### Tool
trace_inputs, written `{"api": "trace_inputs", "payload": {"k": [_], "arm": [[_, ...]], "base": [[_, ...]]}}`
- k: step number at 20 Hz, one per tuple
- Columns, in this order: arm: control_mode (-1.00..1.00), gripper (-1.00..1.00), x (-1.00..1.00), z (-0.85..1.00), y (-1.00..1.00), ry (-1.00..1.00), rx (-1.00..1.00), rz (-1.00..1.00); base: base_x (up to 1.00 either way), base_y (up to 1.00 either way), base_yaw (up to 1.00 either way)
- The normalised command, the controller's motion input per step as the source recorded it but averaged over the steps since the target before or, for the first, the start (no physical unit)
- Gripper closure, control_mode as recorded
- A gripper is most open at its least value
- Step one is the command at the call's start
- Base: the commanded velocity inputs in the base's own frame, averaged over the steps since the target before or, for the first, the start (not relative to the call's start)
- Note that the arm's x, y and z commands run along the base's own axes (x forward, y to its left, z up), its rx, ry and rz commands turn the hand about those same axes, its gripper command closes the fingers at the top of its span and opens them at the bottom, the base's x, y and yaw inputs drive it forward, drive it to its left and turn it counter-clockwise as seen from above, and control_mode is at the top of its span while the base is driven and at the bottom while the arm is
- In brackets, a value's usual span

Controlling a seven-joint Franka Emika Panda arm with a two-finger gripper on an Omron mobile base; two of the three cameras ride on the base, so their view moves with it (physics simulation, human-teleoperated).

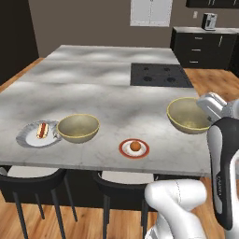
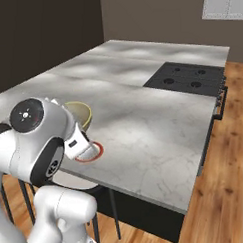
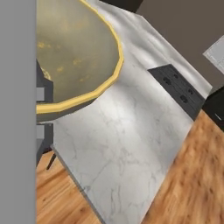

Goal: Take the smaller bowl and place it next to the appetizer plate on the dining counter , and place the larger bowl next to the plate with cooked food.

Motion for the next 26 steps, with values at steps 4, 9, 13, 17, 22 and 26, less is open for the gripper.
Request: {"api": "trace_inputs", "payload": {"k": [4, 9, 13, 17, 22, 26], "arm": [[-1.00, 1.00, 0.00, -0.26, -0.01, 0.05, -0.02, 0.02], [-1.00, 1.00, 0.01, -0.02, -0.17, 0.23, 0.00, 0.00], [-1.00, 1.00, 0.11, -0.02, -0.26, 0.26, 0.00, 0.00], [-1.00, 1.00, 0.11, -0.37, -0.35, 0.09, 0.00, 0.07], [-1.00, 1.00, 0.18, -0.63, -0.19, -0.02, 0.00, 0.09], [-1.00, 1.00, 0.31, -0.64, -0.10, -0.07, 0.00, 0.09]], "base": [[0.00, 0.00, 0.00], [0.00, 0.00, 0.00], [0.00, 0.00, 0.00], [0.00, 0.00, 0.00], [0.00, 0.00, 0.00], [0.00, 0.00, 0.00]]}}
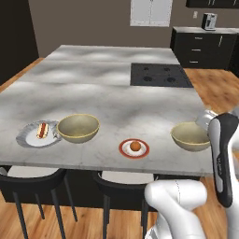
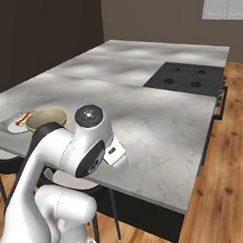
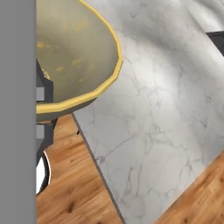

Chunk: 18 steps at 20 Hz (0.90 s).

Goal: Take the smaller bowl and place it next to the appetizer plate on the dining counter , and place the larger bowl next to the plate with cooked food.

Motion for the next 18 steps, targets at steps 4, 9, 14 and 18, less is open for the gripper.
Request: {"api": "trace_inputs", "payload": {"k": [4, 9, 14, 18], "arm": [[-1.00, 1.00, 0.36, -0.49, -0.06, -0.06, 0.00, 0.08], [-1.00, 1.00, 0.34, -0.24, -0.14, 0.01, 0.00, 0.02], [-1.00, 1.00, 0.38, -0.18, -0.17, 0.08, 0.00, 0.00], [-1.00, 1.00, 0.43, -0.28, -0.04, 0.01, 0.00, 0.00]], "base": [[0.00, 0.00, 0.00], [0.00, 0.00, 0.00], [0.00, 0.00, 0.00], [0.00, 0.00, 0.00]]}}
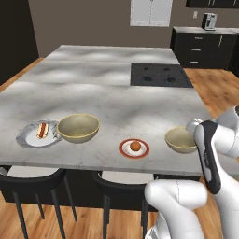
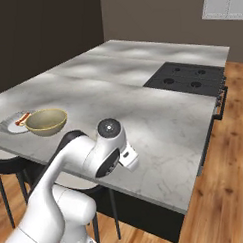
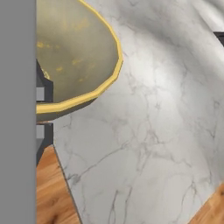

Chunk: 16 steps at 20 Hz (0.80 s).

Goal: Take the smaller bowl and place it next to the appetizer plate on the dining counter , and place the larger bowl next to the plate with cooked food.

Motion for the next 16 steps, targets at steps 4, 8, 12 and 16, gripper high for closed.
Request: {"api": "trace_inputs", "payload": {"k": [4, 8, 12, 16], "arm": [[-1.00, 1.00, 0.45, -0.33, 0.00, 0.00, 0.00, 0.00], [-1.00, 1.00, 0.47, -0.39, 0.00, 0.00, 0.00, 0.00], [-1.00, 1.00, 0.48, -0.39, 0.00, 0.00, 0.00, 0.00], [-1.00, 1.00, 0.44, -0.36, 0.00, 0.00, 0.00, 0.00]], "base": [[0.00, 0.00, 0.00], [0.00, 0.00, 0.00], [0.00, 0.00, 0.00], [0.00, 0.00, 0.00]]}}
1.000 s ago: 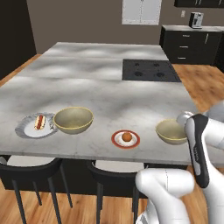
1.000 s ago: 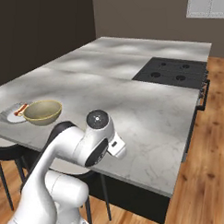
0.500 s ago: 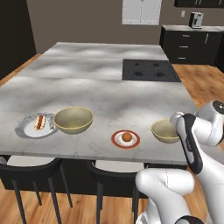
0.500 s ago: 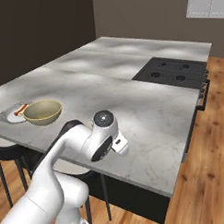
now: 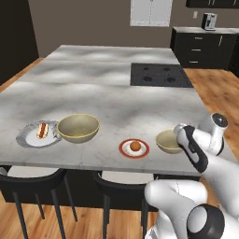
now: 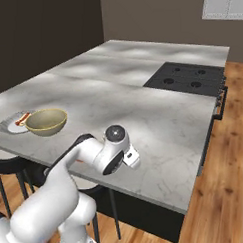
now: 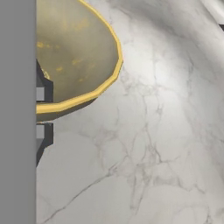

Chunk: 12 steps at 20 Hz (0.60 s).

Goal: Take the smaller bowl and place it next to the appetizer plate on the dining counter , and place the larger bowl next to the plate with cooked food.

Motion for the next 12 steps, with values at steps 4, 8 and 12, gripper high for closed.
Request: {"api": "trace_inputs", "payload": {"k": [4, 8, 12], "arm": [[-1.00, 1.00, 0.40, -0.37, 0.00, 0.00, 0.00, 0.00], [-1.00, 1.00, 0.37, -0.33, 0.00, 0.00, 0.00, 0.00], [-1.00, 1.00, 0.36, -0.32, 0.00, 0.00, 0.00, 0.00]], "base": [[0.00, 0.00, 0.00], [0.00, 0.00, 0.00], [0.00, 0.00, 0.00]]}}
